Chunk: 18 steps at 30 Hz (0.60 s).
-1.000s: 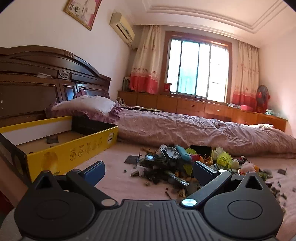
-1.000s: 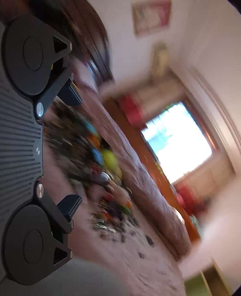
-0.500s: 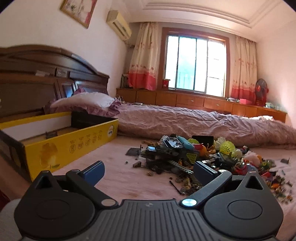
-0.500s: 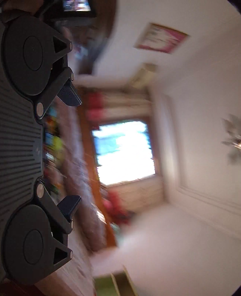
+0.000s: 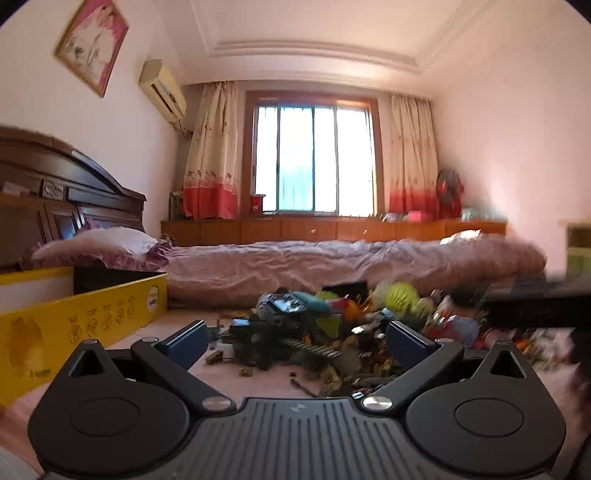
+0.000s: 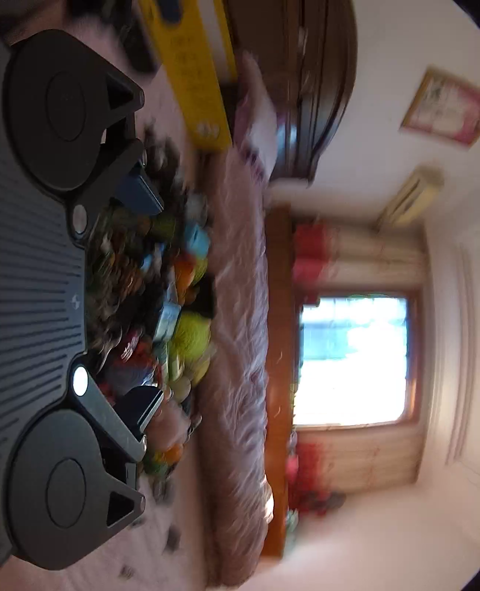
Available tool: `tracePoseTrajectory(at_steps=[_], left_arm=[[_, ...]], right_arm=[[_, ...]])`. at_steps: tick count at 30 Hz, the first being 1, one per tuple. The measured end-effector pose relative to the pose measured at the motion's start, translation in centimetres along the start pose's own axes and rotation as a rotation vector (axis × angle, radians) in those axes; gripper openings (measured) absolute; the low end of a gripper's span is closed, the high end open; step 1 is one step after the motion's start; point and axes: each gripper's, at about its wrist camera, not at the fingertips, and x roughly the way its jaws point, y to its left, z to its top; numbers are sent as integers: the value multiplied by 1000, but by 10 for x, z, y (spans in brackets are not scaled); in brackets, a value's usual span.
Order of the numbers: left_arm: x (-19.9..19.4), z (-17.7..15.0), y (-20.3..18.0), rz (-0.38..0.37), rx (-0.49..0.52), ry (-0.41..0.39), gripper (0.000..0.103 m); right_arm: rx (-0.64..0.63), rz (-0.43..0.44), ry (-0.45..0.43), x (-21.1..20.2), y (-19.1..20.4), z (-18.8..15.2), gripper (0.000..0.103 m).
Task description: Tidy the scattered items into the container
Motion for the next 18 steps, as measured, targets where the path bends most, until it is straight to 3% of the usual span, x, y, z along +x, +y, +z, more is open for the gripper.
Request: tracePoseTrajectory(at_steps=[2, 5, 8, 9, 10, 11, 14, 18], left_arm=[[9, -1, 1, 7, -52, 32, 103], [17, -4, 16, -65, -218, 51, 103], [12, -5, 8, 14, -101, -2, 101], [12, -4, 6, 26, -66, -14, 101], [10, -3, 5, 13, -63, -23, 101], [12, 0, 5, -10, -73, -47, 101], [21, 29, 3, -38, -42, -196, 100], [67, 72, 3, -35, 15, -389, 101]], right_arm=[[-21, 28, -74, -9, 4, 2, 103], [28, 146, -95, -10, 0, 4, 103], [55, 164, -77, -3, 0, 3, 99], [56, 162, -66, 0, -2, 4, 95], [55, 154, -57, 1, -2, 5, 84], [48, 137, -53, -2, -2, 10, 75], [34, 123, -29, 4, 1, 22, 69], [238, 80, 34, 38, -12, 44, 65]])
